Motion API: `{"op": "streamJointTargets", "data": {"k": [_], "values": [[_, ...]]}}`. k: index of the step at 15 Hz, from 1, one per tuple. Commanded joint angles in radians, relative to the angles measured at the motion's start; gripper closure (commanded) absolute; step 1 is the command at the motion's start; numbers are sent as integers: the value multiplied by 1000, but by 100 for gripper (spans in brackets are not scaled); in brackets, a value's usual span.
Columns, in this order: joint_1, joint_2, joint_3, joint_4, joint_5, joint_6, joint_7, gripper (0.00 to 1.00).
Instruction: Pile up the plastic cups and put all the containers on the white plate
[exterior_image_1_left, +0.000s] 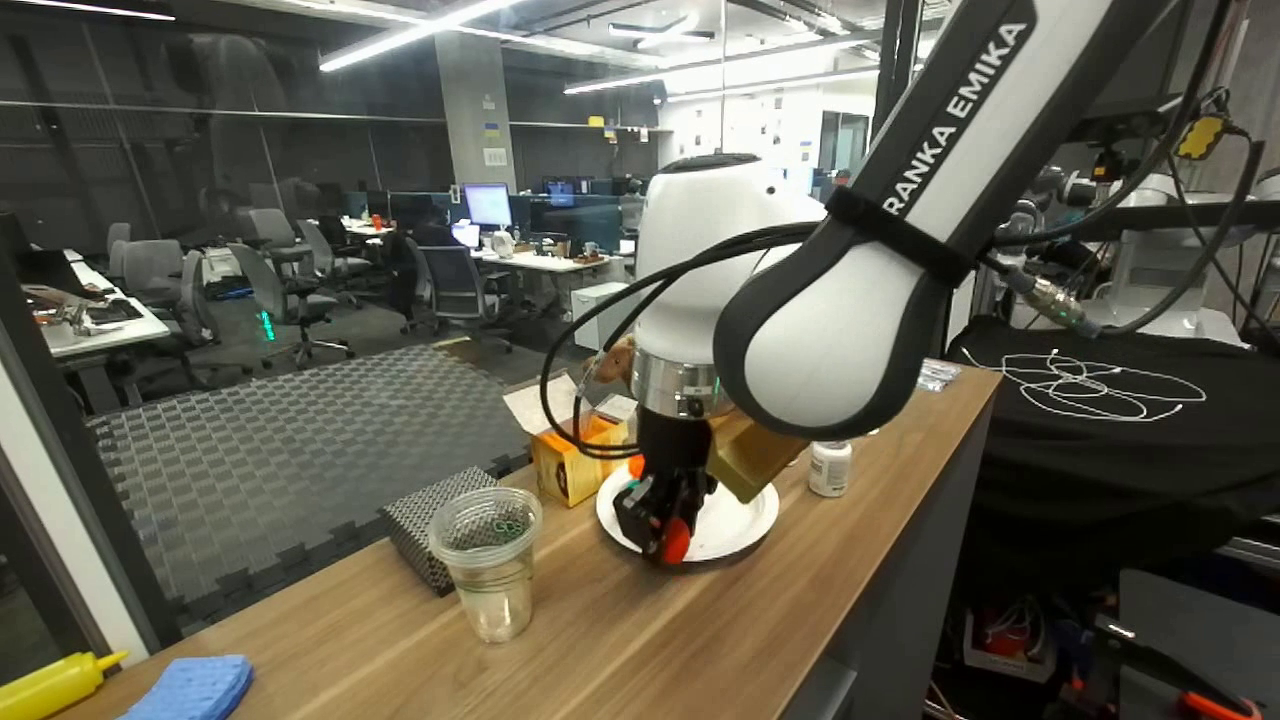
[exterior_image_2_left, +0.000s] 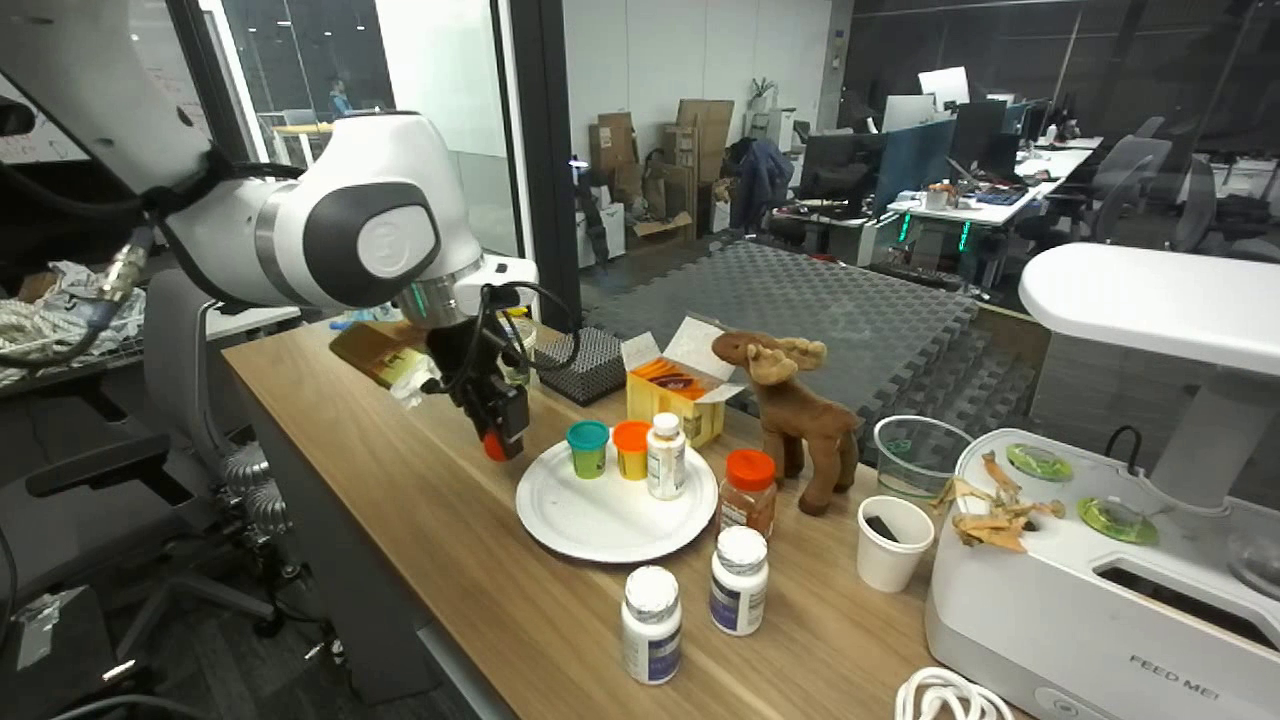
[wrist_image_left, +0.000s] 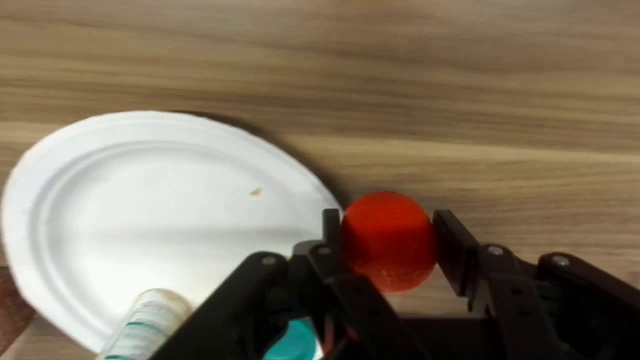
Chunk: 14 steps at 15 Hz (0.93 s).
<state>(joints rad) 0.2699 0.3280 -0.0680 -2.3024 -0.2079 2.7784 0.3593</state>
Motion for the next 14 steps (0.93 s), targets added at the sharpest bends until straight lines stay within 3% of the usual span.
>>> {"op": "streamJointTargets", "data": {"k": [1, 5, 14], "values": [[74, -2, -134, 26, -163, 19, 201, 71], [79, 34, -158, 58, -220, -2, 284, 71], [70, 107, -119, 68, -169, -2, 271, 71]]}}
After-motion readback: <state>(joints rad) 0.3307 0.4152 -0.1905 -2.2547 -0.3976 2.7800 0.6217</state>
